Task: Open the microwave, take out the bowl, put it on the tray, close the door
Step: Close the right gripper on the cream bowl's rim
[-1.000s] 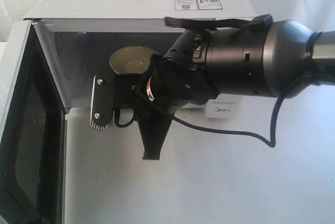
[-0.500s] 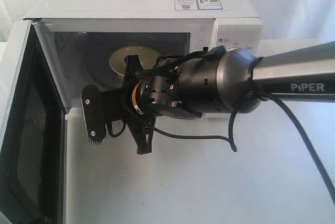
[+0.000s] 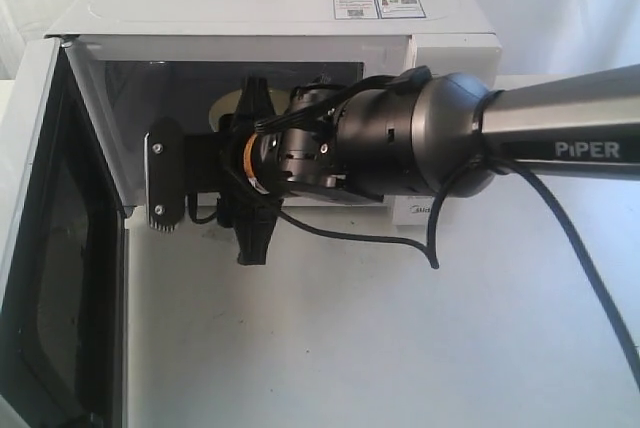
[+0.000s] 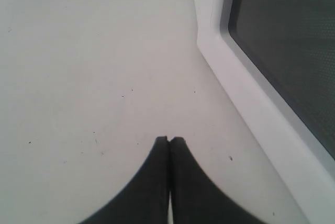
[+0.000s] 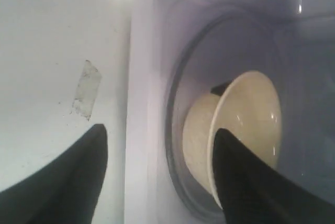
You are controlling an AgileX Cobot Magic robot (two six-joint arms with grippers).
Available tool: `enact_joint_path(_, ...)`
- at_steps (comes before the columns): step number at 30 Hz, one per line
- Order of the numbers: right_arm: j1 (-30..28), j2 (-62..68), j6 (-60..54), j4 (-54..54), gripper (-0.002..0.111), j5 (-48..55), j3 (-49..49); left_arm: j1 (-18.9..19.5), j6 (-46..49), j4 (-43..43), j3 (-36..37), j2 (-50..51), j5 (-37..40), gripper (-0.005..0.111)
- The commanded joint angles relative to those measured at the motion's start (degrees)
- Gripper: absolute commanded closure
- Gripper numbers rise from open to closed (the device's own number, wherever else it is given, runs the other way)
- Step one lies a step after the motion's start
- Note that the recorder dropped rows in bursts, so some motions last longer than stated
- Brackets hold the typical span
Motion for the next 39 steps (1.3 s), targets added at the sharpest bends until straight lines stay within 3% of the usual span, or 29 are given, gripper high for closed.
enact_joint_path(1,-2.8,-0.2,13.5,-4.5,0.054,-0.1,-0.8,-0.3,-0.3,-0.4,0.2,-0.2,-0.2,0.107)
enact_joint_path(11,-3.3,3.6,15.2,-18.8,0.054,1.1,-1.0,-0.3,-0.3,-0.4,0.2,-0.2,-0.1,0.107)
enact_joint_path(39,-3.3,12.5,17.9,-18.9,0.054,5.3,-11.5,-0.3,-0.3,-0.4,0.2,-0.2,-0.1,0.107)
